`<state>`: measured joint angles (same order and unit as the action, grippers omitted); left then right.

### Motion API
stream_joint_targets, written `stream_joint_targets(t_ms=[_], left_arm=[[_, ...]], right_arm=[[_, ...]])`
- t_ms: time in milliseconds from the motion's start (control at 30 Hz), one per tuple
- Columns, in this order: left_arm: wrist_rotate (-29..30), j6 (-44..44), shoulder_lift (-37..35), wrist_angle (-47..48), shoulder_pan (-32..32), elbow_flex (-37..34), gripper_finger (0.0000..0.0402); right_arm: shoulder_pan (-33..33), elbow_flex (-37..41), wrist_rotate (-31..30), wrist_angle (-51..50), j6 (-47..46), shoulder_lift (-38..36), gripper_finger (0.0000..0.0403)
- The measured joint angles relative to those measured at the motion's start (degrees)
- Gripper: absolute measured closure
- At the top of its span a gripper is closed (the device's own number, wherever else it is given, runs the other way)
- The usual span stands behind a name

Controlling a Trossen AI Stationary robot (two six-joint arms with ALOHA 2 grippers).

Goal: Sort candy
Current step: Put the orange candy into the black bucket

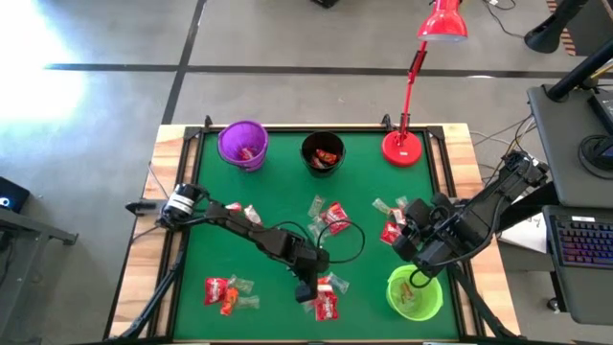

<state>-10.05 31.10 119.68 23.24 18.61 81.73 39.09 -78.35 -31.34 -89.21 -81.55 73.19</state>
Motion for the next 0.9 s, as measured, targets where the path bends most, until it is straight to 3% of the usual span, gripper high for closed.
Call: stream_joint_targets(t_ms=[300,467,700,900], left_arm=[[0.3,1.3,1.7,-0.8,-0.1,0.2,0.0219],[0.6,1.3,1.8,-0.9,-0.2,0.2,0.0274],[-0.2,-0.1,1.9,-0.8,-0.2,0.2,0.0384],[-3.0,-0.4,1.5,-0.5,-0.1,0.0,0.0395]], right_arm=[[0.0,0.0,0.2,0.1,0.6,0.0,0.0259],[0.0,0.0,0.3,0.1,0.8,0.0,0.0259],[0.0,0.0,0.3,0.0,2.1,0.0,0.0259],[0.0,0.0,0.3,-0.1,2.3,0.0,0.0259]])
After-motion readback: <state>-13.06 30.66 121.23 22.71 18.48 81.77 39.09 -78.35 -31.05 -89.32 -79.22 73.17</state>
